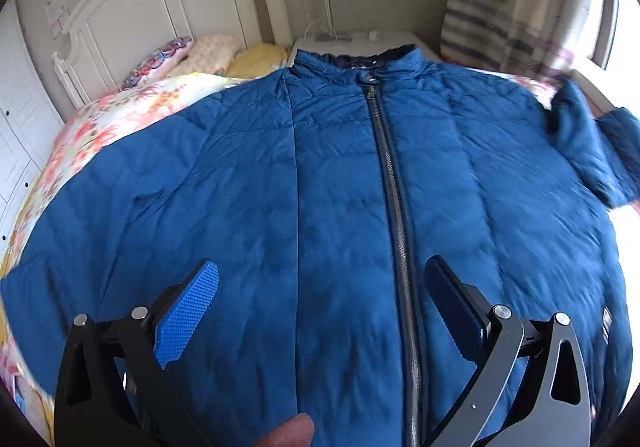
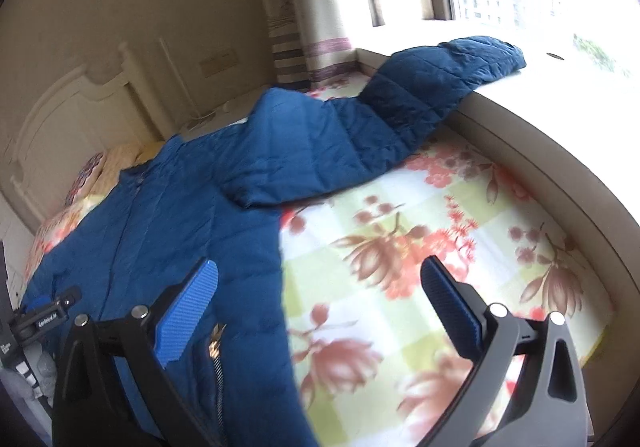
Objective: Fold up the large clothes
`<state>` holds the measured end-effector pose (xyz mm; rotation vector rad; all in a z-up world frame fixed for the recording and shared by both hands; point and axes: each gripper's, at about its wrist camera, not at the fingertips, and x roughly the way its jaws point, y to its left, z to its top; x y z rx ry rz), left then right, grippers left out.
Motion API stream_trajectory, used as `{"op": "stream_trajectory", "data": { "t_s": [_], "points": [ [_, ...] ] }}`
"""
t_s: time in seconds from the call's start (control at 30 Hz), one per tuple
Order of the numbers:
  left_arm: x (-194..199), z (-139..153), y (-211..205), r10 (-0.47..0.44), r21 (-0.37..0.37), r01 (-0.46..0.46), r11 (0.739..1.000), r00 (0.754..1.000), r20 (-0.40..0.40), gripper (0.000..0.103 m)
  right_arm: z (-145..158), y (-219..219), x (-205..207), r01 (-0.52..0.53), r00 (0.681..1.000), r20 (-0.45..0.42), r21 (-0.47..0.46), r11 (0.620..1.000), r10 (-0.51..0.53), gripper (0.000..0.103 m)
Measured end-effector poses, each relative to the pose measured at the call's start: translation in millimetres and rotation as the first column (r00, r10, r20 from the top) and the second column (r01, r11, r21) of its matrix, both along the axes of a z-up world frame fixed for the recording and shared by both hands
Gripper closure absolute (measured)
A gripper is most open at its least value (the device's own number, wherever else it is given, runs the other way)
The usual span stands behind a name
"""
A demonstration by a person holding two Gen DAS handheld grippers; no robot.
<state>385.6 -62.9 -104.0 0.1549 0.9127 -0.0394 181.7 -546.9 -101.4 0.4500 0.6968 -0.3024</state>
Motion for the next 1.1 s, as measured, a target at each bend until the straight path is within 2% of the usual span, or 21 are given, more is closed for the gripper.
{"op": "stream_trajectory", "data": {
  "t_s": [0.13, 0.27, 0.3, 0.37, 0.43, 0.5, 0.6, 0.63, 0.67, 0.73, 0.8, 0.87, 0.93, 1.0, 1.03, 1.07, 1.1],
  "points": [
    [39.3, -14.6, 1.9, -0.011, -0.014, 0.011, 1.000, 1.000, -0.005, 0.004, -14.2, -64.2, 38.7, 0.097, 0.995, -0.003, 0.082, 0.992, -0.097, 0.005],
    [61.8, -39.5, -0.4, -0.070, -0.051, 0.067, 0.996, 0.996, -0.058, 0.004, -30.7, -106.4, 73.6, 0.154, 0.988, -0.005, 0.162, 0.975, -0.155, 0.010],
    [63.6, -42.3, 5.0, -0.069, -0.096, 0.063, 0.993, 0.996, -0.058, 0.004, -34.6, -115.0, 83.0, 0.167, 0.986, -0.007, 0.177, 0.970, -0.169, 0.010],
    [66.3, -44.4, 14.6, -0.058, -0.168, 0.046, 0.985, 0.996, -0.069, 0.004, -40.3, -123.6, 99.3, 0.186, 0.983, -0.024, 0.176, 0.967, -0.185, 0.013],
    [66.7, -45.9, 13.1, -0.065, -0.158, 0.055, 0.986, 0.996, -0.063, 0.004, -45.8, -129.8, 115.2, 0.197, 0.980, -0.041, 0.164, 0.967, -0.193, 0.016],
    [64.7, -46.6, 13.5, -0.066, -0.161, 0.057, 0.985, 0.996, -0.056, 0.004, -49.2, -133.7, 125.2, 0.210, 0.978, -0.051, 0.155, 0.965, -0.204, 0.023],
    [66.0, -47.4, 13.6, -0.074, -0.161, 0.064, 0.985, 0.996, -0.055, 0.004, -52.9, -142.7, 132.1, 0.226, 0.974, -0.028, 0.180, 0.957, -0.224, 0.045],
    [68.8, -47.1, 13.3, -0.073, -0.161, 0.064, 0.985, 0.996, -0.054, 0.004, -52.6, -143.6, 132.4, 0.232, 0.972, -0.015, 0.186, 0.955, -0.233, 0.066],
    [68.9, -47.3, 13.8, -0.074, -0.163, 0.064, 0.984, 0.996, -0.052, 0.004, -50.4, -143.5, 133.2, 0.233, 0.971, 0.003, 0.184, 0.955, -0.238, 0.083],
    [67.6, -46.6, 14.8, -0.074, -0.173, 0.065, 0.983, 0.996, -0.050, 0.004, -32.8, -129.7, 137.2, 0.219, 0.972, 0.061, 0.103, 0.970, -0.226, 0.094],
    [67.0, -46.3, 14.9, -0.073, -0.175, 0.063, 0.983, 0.996, -0.047, 0.004, -2.7, -98.7, 145.7, 0.169, 0.978, 0.135, -0.050, 0.984, -0.161, 0.096],
    [67.2, -46.3, 14.8, -0.071, -0.177, 0.062, 0.982, 0.996, -0.046, 0.004, 24.8, -56.5, 156.4, 0.080, 0.979, 0.197, -0.149, 0.986, -0.050, 0.097],
    [67.1, -46.1, 15.7, -0.071, -0.185, 0.062, 0.981, 0.997, -0.044, 0.004, 51.6, 9.5, 171.0, -0.083, 0.959, 0.242, -0.257, 0.963, 0.148, 0.097],
    [67.1, -45.5, 17.4, -0.071, -0.200, 0.062, 0.978, 0.997, -0.041, 0.004, 64.4, 73.1, 180.3, -0.247, 0.907, 0.251, -0.332, 0.910, 0.338, 0.097],
    [66.9, -45.4, 18.3, -0.071, -0.207, 0.062, 0.976, 0.997, -0.039, 0.004, 64.4, 73.1, 180.3, -0.247, 0.907, 0.251, -0.332, 0.910, 0.338, 0.097],
    [66.8, -45.2, 18.9, -0.071, -0.215, 0.062, 0.975, 0.997, -0.037, 0.004, 66.9, 105.5, 183.9, -0.337, 0.865, 0.253, -0.349, 0.875, 0.434, 0.097],
    [66.8, -44.7, 21.7, -0.071, -0.230, 0.062, 0.971, 0.997, -0.034, 0.004, 66.1, 139.4, 188.5, -0.455, 0.800, 0.252, -0.339, 0.824, 0.545, 0.097]
  ]
}}
